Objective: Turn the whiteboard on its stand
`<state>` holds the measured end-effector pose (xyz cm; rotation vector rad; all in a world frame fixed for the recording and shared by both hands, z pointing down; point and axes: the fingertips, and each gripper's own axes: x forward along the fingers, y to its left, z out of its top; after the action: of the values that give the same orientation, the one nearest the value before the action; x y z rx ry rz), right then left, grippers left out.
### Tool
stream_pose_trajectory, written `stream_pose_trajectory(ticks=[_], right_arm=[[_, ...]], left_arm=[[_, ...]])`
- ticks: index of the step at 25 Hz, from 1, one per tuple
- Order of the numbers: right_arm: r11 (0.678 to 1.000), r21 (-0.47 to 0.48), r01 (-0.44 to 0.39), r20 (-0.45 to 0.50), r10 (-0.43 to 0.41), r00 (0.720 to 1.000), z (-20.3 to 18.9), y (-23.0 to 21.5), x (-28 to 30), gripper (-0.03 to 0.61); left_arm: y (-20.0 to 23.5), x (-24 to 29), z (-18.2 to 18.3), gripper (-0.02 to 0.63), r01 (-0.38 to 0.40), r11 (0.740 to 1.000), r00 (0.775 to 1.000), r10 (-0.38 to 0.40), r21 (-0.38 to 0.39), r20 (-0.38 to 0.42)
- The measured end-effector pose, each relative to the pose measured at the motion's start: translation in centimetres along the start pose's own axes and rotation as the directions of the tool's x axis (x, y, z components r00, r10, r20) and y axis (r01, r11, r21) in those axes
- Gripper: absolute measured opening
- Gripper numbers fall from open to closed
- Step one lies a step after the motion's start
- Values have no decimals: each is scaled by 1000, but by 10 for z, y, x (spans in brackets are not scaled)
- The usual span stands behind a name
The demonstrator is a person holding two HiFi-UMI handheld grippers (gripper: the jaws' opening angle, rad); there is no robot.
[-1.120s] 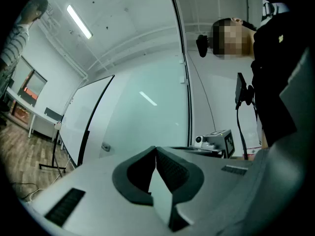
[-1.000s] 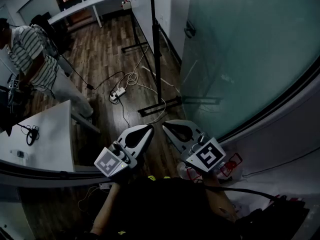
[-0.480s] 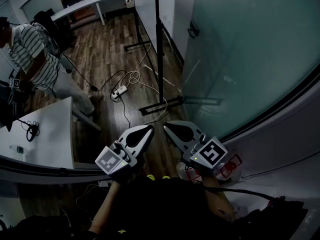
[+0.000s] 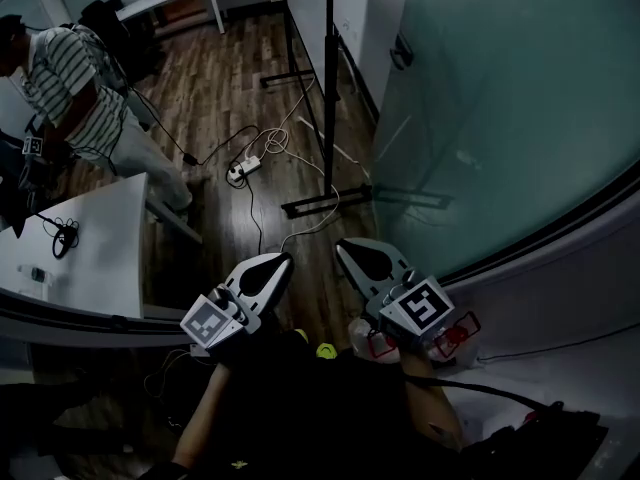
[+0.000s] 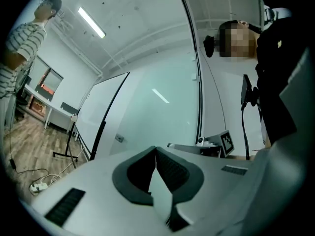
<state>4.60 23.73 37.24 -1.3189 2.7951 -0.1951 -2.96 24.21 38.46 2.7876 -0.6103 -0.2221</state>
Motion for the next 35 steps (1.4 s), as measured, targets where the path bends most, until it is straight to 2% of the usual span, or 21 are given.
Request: stream_pose_trajectory(ticks=[7,17,20,28,35], right_arm=[[1000,3,-4,8,4,1000,-5,-25,7,13],[999,-38,31,-27,-32,999,2,-71,58,14],[998,-47,46,-21,-47,999,10,-87,81,14],[992,-76,97,-54,-101,993,17,-133,151,14],[985,-89,149,-63,-155,986,30,-181,206,14]], left_arm=[[26,4,9,-14,-44,999,998,43,32,37],[76,59,24,-13,0,997,999,-4,76,41],[98,72,32,-12,13,996,999,-16,92,35],[165,112,46,-12,72,995,997,-74,74,20],[230,143,71,-12,82,994,996,-84,75,20]])
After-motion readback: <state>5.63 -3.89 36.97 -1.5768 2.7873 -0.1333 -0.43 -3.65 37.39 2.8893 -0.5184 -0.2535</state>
